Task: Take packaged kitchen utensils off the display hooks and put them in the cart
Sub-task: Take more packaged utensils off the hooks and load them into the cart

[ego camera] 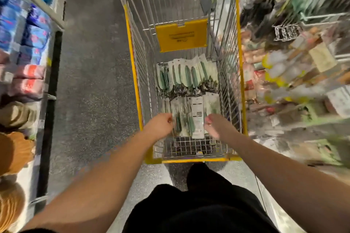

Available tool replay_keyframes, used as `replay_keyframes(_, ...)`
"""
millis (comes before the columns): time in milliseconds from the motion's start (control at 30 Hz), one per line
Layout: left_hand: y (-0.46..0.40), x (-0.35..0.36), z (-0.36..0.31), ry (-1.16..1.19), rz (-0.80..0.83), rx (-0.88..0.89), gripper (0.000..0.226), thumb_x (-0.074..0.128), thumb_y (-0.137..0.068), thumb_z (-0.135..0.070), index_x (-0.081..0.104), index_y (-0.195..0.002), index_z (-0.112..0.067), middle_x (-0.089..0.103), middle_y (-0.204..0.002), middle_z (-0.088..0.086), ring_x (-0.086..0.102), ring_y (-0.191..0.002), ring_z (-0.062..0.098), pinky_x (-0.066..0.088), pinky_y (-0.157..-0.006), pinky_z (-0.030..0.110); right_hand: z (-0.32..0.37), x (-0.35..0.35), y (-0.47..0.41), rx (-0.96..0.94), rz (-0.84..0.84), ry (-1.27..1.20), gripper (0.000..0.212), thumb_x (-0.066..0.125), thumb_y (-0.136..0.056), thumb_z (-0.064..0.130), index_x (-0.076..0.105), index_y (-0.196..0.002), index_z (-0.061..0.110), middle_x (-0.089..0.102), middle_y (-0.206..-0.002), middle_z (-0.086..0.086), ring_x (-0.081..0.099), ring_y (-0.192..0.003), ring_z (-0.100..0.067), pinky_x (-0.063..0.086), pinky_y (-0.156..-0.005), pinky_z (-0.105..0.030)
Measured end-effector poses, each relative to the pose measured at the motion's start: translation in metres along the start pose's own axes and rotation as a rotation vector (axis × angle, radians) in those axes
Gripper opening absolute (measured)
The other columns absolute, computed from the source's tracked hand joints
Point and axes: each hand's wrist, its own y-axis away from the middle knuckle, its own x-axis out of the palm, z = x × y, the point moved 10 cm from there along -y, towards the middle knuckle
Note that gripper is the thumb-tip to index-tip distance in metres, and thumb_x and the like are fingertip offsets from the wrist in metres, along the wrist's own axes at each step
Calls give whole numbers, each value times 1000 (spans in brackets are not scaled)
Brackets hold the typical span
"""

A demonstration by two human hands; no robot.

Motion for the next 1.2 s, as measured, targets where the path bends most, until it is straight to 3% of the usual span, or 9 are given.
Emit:
replay_keyframes(100, -30, 6, 12, 102, 62, -117, 20, 45, -103, -25, 59, -109, -12, 60, -89, 2, 56, -74, 15, 39, -59, 28, -14, 7, -31, 77, 72, -33, 35, 57, -101, 21, 55, -132, 6, 68, -102, -11, 51, -55, -8, 42, -44, -19)
replay_keyframes(267, -84, 43, 37, 362, 162, -346, 28, 42, -105, -20, 56, -123, -3, 60, -93, 12, 58, -81, 17, 50, -86, 40, -50, 36, -80, 285, 186, -122, 35, 56, -102, 22, 51, -133, 7, 56, -88, 1, 47, -63, -3, 36, -42, -11)
replay_keyframes(433, -135, 88, 51, 533, 167, -471, 34, 42, -105, -16, 48, -136, 0, 56, -120, 15, 60, -97, 25, 51, -84, 33, -75, 65, -123, 420, 118, -216, 41, 55, -97, 34, 55, -131, 12, 62, -114, -9, 64, -101, -26, 57, -82, -40)
replay_keyframes(567, -162, 133, 59, 701, 232, -558, 62, 52, -102, -32, 32, -153, -4, 41, -153, 16, 43, -138, 34, 38, -111, 41, -87, 90, -146, 503, 89, -334, 53, 54, -101, 23, 37, -150, 12, 58, -126, -11, 64, -101, -19, 49, -62, -20)
replay_keyframes(667, -180, 155, 65, 843, 206, -575, 74, 57, -100, -36, 19, -157, -9, 31, -159, 15, 40, -139, 34, 42, -100, 35, -93, 102, -161, 533, -2, -437, 55, 59, -97, 23, 40, -148, 15, 51, -143, -8, 58, -116, -26, 50, -98, -42)
replay_keyframes(800, -199, 175, 74, 913, 151, -636, 92, 64, -91, -53, 14, -159, -17, 20, -164, 14, 28, -147, 38, 32, -114, 52, -98, 108, -175, 563, -69, -367, 59, 62, -96, 27, 41, -148, 12, 42, -145, -9, 48, -126, -27, 39, -110, -46)
replay_keyframes(900, -207, 183, 76, 866, 122, -632, 92, 65, -91, -54, 18, -158, -11, 24, -163, 14, 29, -147, 36, 29, -117, 50, -98, 110, -178, 584, -109, -332, 60, 63, -94, 29, 42, -145, 8, 45, -143, -12, 49, -122, -28, 44, -103, -46)
replay_keyframes(1033, -212, 187, 81, 877, 96, -638, 86, 68, -86, -56, 35, -150, -8, 47, -150, 13, 53, -128, 32, 49, -93, 37, -98, 125, -180, 549, -80, -485, 34, 62, -93, 24, 58, -125, 12, 67, -112, -6, 63, -85, -17, 54, -73, -32)
replay_keyframes(1200, -211, 203, 77, 1038, 179, -703, 131, 66, -49, -87, 32, -152, -15, 46, -151, 11, 49, -133, 35, 40, -111, 54, -94, 148, -185, 528, -2, -683, 43, 48, -91, 45, 65, -118, 15, 63, -119, -16, 63, -89, -22, 49, -71, -31)
